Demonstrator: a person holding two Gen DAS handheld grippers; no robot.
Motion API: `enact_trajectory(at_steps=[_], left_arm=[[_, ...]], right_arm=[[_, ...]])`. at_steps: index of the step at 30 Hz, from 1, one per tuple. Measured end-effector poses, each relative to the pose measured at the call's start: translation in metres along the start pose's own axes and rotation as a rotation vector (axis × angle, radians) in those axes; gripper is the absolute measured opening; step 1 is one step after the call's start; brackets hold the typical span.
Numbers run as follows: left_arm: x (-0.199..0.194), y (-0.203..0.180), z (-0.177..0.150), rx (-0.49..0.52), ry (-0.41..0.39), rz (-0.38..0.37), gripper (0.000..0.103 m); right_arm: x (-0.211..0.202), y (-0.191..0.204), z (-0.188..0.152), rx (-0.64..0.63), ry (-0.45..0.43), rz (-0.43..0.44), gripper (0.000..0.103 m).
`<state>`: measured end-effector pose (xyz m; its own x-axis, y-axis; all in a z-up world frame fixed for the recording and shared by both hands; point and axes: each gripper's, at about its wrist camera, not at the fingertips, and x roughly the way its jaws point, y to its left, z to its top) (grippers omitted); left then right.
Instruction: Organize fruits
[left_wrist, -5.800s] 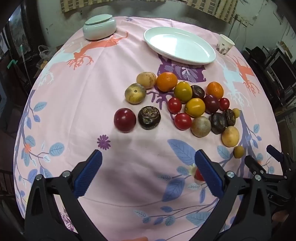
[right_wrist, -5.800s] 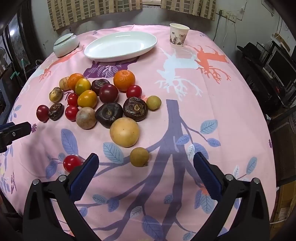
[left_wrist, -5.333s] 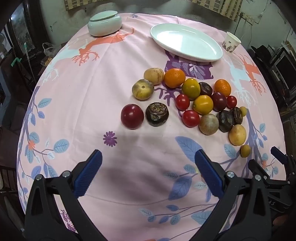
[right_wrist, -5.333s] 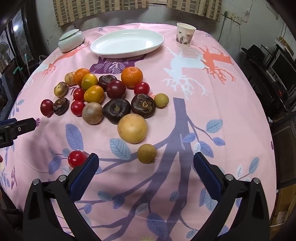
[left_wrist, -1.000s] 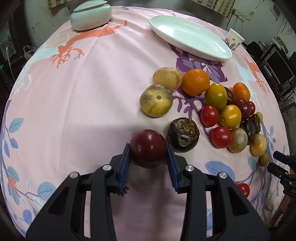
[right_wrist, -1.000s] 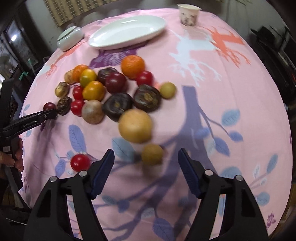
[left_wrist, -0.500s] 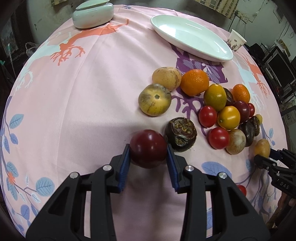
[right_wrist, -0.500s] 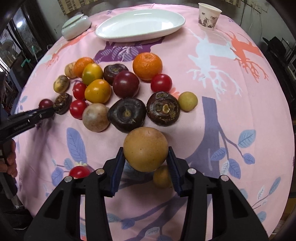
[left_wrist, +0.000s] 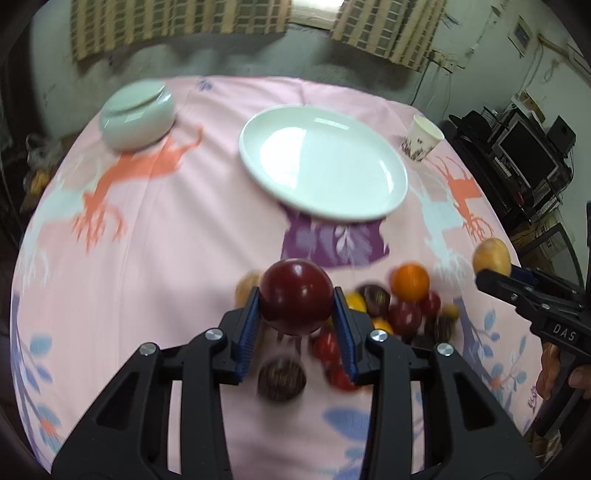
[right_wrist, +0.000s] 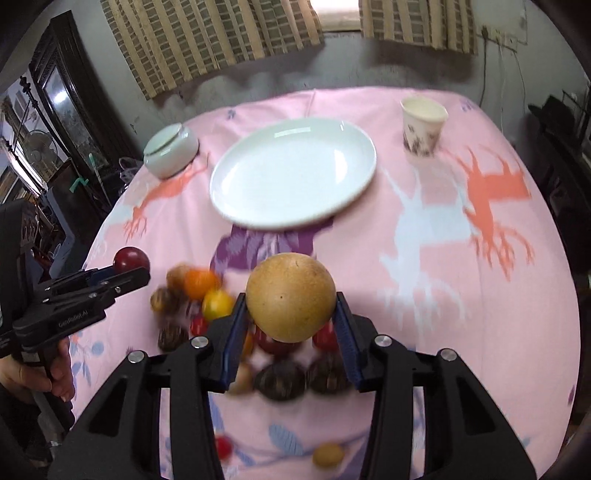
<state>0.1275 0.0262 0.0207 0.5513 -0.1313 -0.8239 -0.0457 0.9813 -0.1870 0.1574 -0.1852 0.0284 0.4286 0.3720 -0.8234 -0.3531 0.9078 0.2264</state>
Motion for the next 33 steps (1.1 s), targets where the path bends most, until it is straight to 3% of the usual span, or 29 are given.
enact_trajectory(at_steps=[3,7,13,14,16,19,25,33], left_arm=[[0.027,-0.006,0.034,-0.007,0.002,-0.009,0.038],[0.075,-0.007,0.072,-0.01,0.039,0.011,0.038],[0.128,-0.002,0.097,-0.03,0.093,0.028,0.039],[0.134,0.0,0.098,-0.043,0.103,0.035,0.04],[0.134,0.004,0.101,-0.068,0.079,0.045,0.051],[0.115,0.001,0.101,-0.039,0.011,0.062,0.066],[0.061,0.015,0.055,-0.003,-0.035,0.12,0.078],[0.024,0.049,-0.051,-0.085,0.11,0.195,0.085]], right_arm=[[0.031,-0.003,0.034,-0.024,0.001,-0.013,0.046],[0.084,-0.013,0.069,-0.032,0.065,-0.023,0.046],[0.137,-0.015,0.088,-0.093,0.117,-0.059,0.047],[0.14,-0.015,0.088,-0.101,0.114,-0.07,0.051],[0.138,-0.015,0.089,-0.119,0.077,-0.117,0.066],[0.12,-0.017,0.088,-0.13,0.024,-0.108,0.068],[0.065,-0.037,0.038,-0.06,0.039,-0.08,0.068],[0.016,-0.058,-0.066,0.076,0.131,-0.116,0.067]])
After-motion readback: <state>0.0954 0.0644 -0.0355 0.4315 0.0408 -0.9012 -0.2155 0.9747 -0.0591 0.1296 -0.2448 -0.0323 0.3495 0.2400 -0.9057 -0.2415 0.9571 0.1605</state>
